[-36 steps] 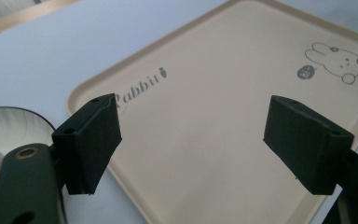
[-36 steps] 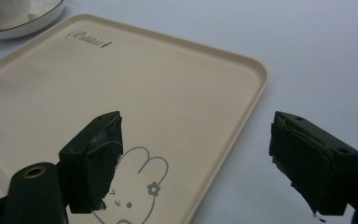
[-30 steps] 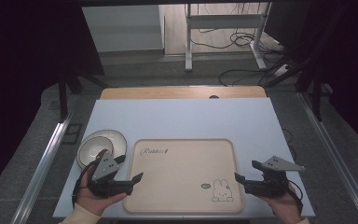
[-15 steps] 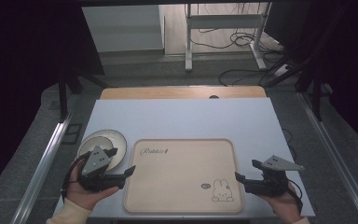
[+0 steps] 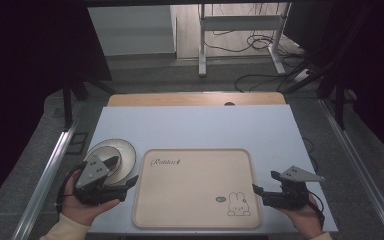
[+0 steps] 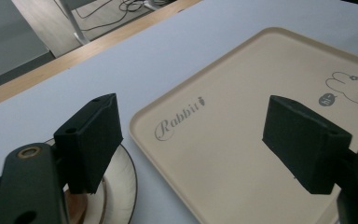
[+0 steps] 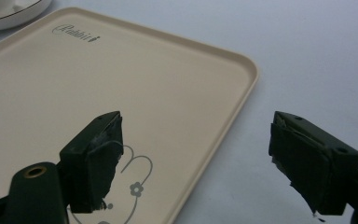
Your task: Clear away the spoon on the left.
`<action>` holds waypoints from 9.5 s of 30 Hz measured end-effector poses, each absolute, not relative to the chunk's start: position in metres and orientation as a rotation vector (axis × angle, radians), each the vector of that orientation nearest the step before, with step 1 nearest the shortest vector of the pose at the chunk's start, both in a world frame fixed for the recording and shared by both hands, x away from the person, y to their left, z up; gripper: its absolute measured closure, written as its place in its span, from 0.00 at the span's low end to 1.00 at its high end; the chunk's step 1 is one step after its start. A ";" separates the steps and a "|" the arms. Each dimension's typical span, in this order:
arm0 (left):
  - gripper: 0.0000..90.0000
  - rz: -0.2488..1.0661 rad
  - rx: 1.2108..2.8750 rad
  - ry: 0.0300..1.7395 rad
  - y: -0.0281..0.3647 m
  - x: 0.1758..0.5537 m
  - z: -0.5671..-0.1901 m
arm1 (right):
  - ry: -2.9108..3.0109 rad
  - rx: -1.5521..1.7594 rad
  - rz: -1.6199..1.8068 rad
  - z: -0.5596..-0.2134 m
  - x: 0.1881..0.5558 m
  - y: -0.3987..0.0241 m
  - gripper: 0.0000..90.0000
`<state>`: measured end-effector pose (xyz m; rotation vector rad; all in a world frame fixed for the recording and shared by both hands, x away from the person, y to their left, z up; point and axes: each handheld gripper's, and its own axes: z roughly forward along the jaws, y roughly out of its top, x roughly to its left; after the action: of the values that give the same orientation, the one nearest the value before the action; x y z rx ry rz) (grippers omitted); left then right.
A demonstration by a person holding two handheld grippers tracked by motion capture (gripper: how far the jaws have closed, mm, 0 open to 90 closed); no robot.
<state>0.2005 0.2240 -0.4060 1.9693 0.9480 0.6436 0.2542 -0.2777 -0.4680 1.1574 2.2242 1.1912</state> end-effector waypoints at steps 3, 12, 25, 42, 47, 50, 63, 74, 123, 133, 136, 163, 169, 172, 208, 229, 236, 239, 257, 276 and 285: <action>0.22 0.649 1.963 0.959 0.228 0.199 -0.405 | 2.227 1.160 1.187 -0.469 0.254 -0.278 0.20; 0.22 0.664 1.962 0.975 0.236 0.198 -0.406 | 2.233 1.161 1.183 -0.470 0.254 -0.277 0.20; 0.22 0.711 1.935 1.010 0.254 0.190 -0.402 | 2.210 1.192 1.189 -0.470 0.254 -0.279 0.19; 0.22 0.740 1.905 1.074 0.278 0.181 -0.399 | 2.207 1.179 1.196 -0.468 0.253 -0.279 0.19; 0.22 0.752 1.913 1.088 0.281 0.181 -0.402 | 2.213 1.171 1.194 -0.469 0.254 -0.279 0.19; 0.22 0.758 1.908 1.106 0.286 0.180 -0.404 | 2.215 1.170 1.191 -0.469 0.253 -0.279 0.19; 0.23 0.796 1.919 1.174 0.307 0.170 -0.414 | 2.221 1.167 1.184 -0.469 0.254 -0.278 0.19; 0.24 0.797 1.919 1.210 0.320 0.162 -0.426 | 2.222 1.167 1.174 -0.470 0.254 -0.278 0.18; 0.77 0.798 2.163 1.062 0.286 0.174 -0.477 | 2.226 1.169 1.147 -0.471 0.255 -0.278 0.18; 0.87 0.850 2.147 1.100 0.291 0.175 -0.472 | 2.228 1.163 1.153 -0.471 0.255 -0.278 0.18; 0.90 0.854 2.143 1.113 0.293 0.176 -0.470 | 2.228 1.161 1.151 -0.471 0.255 -0.278 0.18; 0.94 0.862 2.048 1.135 0.300 0.178 -0.449 | 2.235 1.170 1.131 -0.473 0.255 -0.278 0.18; 0.94 0.877 2.030 1.132 0.305 0.174 -0.439 | 2.236 1.165 1.131 -0.473 0.255 -0.277 0.18; 0.94 0.885 2.017 1.132 0.307 0.172 -0.435 | 2.238 1.164 1.130 -0.473 0.255 -0.277 0.18; 0.94 0.859 1.890 1.062 0.299 0.172 -0.401 | 2.231 1.161 1.126 -0.472 0.255 -0.278 0.18; 0.94 0.845 1.894 0.952 0.267 0.189 -0.383 | 2.234 1.161 1.125 -0.473 0.255 -0.278 0.18; 0.94 0.831 1.893 0.932 0.259 0.194 -0.381 | 2.233 1.163 1.124 -0.473 0.255 -0.278 0.18; 0.94 0.826 1.896 0.920 0.254 0.196 -0.380 | 2.233 1.160 1.122 -0.473 0.255 -0.278 0.18; 0.94 0.807 1.901 0.881 0.236 0.209 -0.379 | 2.235 1.153 1.117 -0.473 0.255 -0.278 0.18; 0.94 0.774 1.939 0.840 0.204 0.230 -0.384 | 2.233 1.151 1.114 -0.473 0.255 -0.279 0.18; 0.94 0.740 1.967 0.833 0.193 0.237 -0.396 | 2.237 1.145 1.114 -0.473 0.255 -0.279 0.18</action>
<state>0.2370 0.1930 -0.3962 1.9673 0.8334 0.7401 0.2550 -0.2788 -0.4729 1.1448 2.2367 1.1138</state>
